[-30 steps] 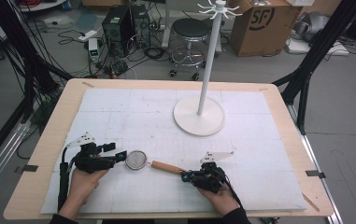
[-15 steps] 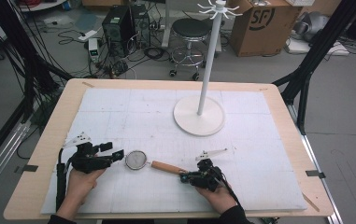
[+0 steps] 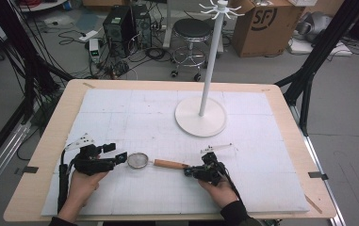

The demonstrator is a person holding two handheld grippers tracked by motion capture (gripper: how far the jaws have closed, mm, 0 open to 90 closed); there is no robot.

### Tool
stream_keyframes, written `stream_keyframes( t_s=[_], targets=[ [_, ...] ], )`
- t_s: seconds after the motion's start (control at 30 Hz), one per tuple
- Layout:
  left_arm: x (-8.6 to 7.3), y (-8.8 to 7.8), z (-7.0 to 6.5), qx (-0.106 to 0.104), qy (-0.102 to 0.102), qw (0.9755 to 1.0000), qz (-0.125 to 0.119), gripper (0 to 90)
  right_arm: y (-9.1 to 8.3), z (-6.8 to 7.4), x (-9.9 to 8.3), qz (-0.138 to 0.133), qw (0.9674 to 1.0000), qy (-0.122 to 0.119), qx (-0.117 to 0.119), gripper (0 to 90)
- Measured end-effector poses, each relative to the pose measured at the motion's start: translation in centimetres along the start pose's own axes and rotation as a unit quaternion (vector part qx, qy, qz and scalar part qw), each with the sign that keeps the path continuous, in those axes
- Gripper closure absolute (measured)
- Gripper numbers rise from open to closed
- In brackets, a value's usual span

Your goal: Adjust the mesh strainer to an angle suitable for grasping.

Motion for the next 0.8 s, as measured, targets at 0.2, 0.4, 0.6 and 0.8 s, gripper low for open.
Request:
stream_keyframes(
  t_s=[0.2,0.4,0.6,0.8],
  targets=[
    [0.1,0.0,0.0,0.002,0.005,1.0,0.0,24.0,0.6,-0.8,1.2,-0.002,0.9999,0.015,-0.001,90.0],
    [0.1,-0.2,0.1,0.002,0.004,1.0,-0.001,24.1,1.1,-1.4,2.0,-0.003,0.9998,0.022,-0.004,90.0],
    [0.0,0.0,0.6,0.012,0.003,0.9999,0.003,24.3,1.5,-1.7,2.5,0.0,0.9995,0.032,-0.002,90.0],
    [-0.1,0.0,0.8,0.015,0.002,0.9999,0.004,24.3,2.0,-2.3,3.5,-0.002,0.9993,0.036,-0.006,90.0]
  ],
)
Point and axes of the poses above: each handheld gripper's, and its own axes: y roughly forward along the jaws, x roughly out of its top, z roughly to its left, the point moved 9 cm from there along y, roughly forward along the jaws, and after that the axes turned 12 degrees about -x, right-handed, at the moved point
